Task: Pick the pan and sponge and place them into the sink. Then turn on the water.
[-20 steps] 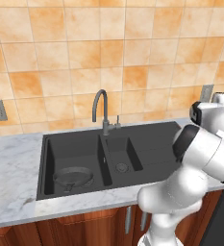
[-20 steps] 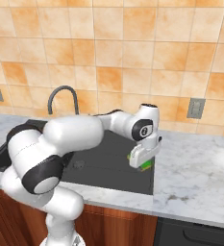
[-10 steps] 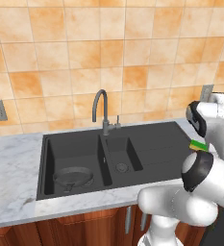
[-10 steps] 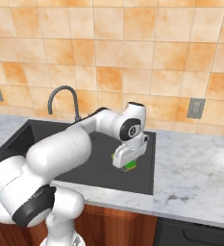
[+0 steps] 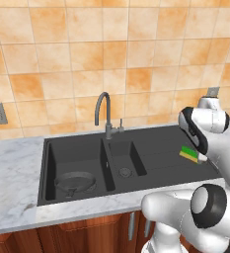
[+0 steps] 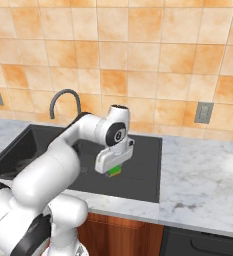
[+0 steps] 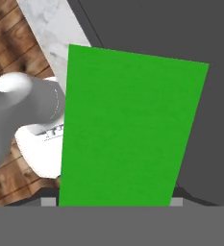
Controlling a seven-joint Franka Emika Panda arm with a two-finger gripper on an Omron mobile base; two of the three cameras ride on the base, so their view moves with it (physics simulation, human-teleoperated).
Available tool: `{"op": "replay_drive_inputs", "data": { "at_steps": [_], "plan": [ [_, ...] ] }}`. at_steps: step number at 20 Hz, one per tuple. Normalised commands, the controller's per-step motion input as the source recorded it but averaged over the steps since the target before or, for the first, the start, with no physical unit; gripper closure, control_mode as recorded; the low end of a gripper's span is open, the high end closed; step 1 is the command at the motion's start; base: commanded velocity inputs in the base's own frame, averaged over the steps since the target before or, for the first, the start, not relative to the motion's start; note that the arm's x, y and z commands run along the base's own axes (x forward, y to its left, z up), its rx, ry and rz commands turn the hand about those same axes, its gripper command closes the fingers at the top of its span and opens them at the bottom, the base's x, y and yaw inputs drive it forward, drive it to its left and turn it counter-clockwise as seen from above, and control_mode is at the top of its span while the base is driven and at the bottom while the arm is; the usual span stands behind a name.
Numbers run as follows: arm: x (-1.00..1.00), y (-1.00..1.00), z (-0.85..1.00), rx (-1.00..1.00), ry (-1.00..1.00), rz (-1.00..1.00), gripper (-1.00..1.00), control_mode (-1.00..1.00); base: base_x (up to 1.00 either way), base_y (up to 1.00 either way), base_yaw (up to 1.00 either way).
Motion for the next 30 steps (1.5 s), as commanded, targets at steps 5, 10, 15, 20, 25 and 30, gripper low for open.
{"op": "replay_drive_inputs", "data": {
  "at_steps": [5, 10, 15, 20, 25, 30],
  "plan": [
    [0.00, 0.71, 0.11, 0.00, 0.00, 0.00, 1.00, -1.00, 0.00, 0.00, 0.00],
    [0.00, 0.72, 0.11, 0.00, 0.00, 0.00, 1.00, -1.00, 0.00, 0.00, 0.00],
    [0.00, 0.69, 0.07, 0.00, 0.00, 0.00, 1.00, -1.00, 0.00, 0.00, 0.00],
    [0.00, 0.65, 0.09, 0.00, 0.00, 0.00, 1.00, -1.00, 0.00, 0.00, 0.00],
    [0.00, 0.68, 0.07, 0.00, 0.00, 0.00, 1.00, -1.00, 0.00, 0.00, 0.00],
    [0.02, 0.64, 0.03, 0.00, 0.00, 0.00, 1.00, -1.00, 0.00, 0.00, 0.00]
  ]
}}
